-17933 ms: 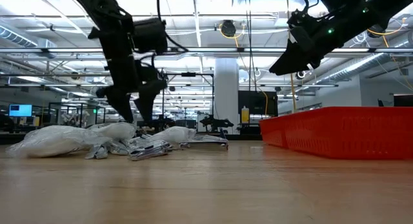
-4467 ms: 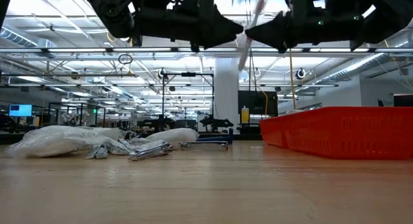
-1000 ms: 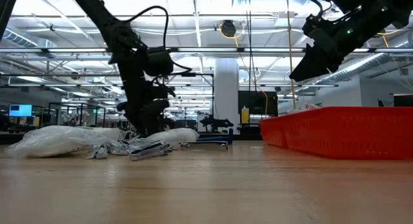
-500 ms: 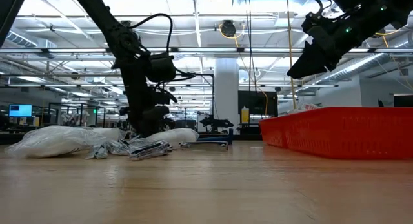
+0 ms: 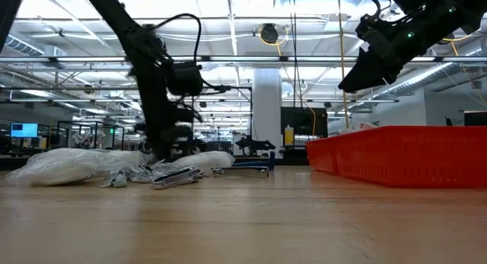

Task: Pick & Place Travel size toiletries
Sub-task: Put the razor into the bottom right red bin

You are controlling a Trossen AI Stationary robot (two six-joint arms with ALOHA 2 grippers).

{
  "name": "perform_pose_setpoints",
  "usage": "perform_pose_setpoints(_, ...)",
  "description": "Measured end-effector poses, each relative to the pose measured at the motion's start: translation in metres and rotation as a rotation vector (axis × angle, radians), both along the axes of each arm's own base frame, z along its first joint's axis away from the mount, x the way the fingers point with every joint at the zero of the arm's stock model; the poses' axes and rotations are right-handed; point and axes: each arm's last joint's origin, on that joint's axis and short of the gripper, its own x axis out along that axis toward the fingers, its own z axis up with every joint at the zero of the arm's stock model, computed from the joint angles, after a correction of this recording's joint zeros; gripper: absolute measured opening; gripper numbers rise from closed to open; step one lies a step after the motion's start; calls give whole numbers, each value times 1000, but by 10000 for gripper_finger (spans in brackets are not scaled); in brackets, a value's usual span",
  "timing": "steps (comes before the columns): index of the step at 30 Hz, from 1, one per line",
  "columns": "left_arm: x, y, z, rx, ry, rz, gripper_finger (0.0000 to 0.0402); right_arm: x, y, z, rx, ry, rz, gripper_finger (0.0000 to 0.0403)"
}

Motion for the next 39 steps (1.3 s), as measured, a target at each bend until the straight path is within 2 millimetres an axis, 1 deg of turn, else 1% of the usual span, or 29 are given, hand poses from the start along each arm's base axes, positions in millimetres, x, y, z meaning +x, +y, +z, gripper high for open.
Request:
perform_pose_setpoints(1, -1, -3, 10, 29, -21, -3, 8, 0, 0, 0, 0, -2, 0, 164)
perform_pose_setpoints(3, 2, -5, 36, 103, -135, -12, 13, 0, 0, 1, -1, -7, 0, 164)
perform_pose_setpoints(6, 2, -17, 68, 177, -271, -50, 15, 1, 0, 2, 7, -36, -8, 164)
perform_pose_setpoints(7, 4, -22, 75, 196, -312, -79, 12, 2, 0, 3, 5, -47, -7, 164)
perform_pose_setpoints(10, 15, -36, 103, 258, -519, -225, 7, 3, 0, 6, -3, -80, -4, 164)
perform_pose_setpoints(12, 25, -44, 114, 279, -637, -340, 11, 4, -1, 9, -13, -102, -2, 164)
perform_pose_setpoints(15, 39, -57, 119, 286, -759, -472, 11, 8, 0, 13, -37, -146, 18, 164)
perform_pose_setpoints(17, 46, -65, 124, 308, -834, -510, 7, 12, 1, 14, -55, -199, 54, 164)
perform_pose_setpoints(21, 62, -80, 127, 362, -961, -576, 11, 22, 5, 7, -110, -409, 192, 164)
perform_pose_setpoints(24, 73, -90, 128, 399, -1049, -621, 7, 24, 8, 0, -174, -564, 290, 164)
perform_pose_setpoints(27, 81, -92, 124, 399, -1095, -618, 7, 23, 9, -3, -209, -686, 312, 164)
perform_pose_setpoints(29, 85, -92, 118, 374, -1119, -621, 11, 25, 9, -5, -217, -716, 313, 164)
perform_pose_setpoints(34, 98, -95, 101, 295, -1181, -670, 7, 38, 11, -12, -195, -691, 329, 164)
perform_pose_setpoints(39, 104, -96, 90, 272, -1190, -660, 12, 49, 12, -12, -191, -675, 343, 164)
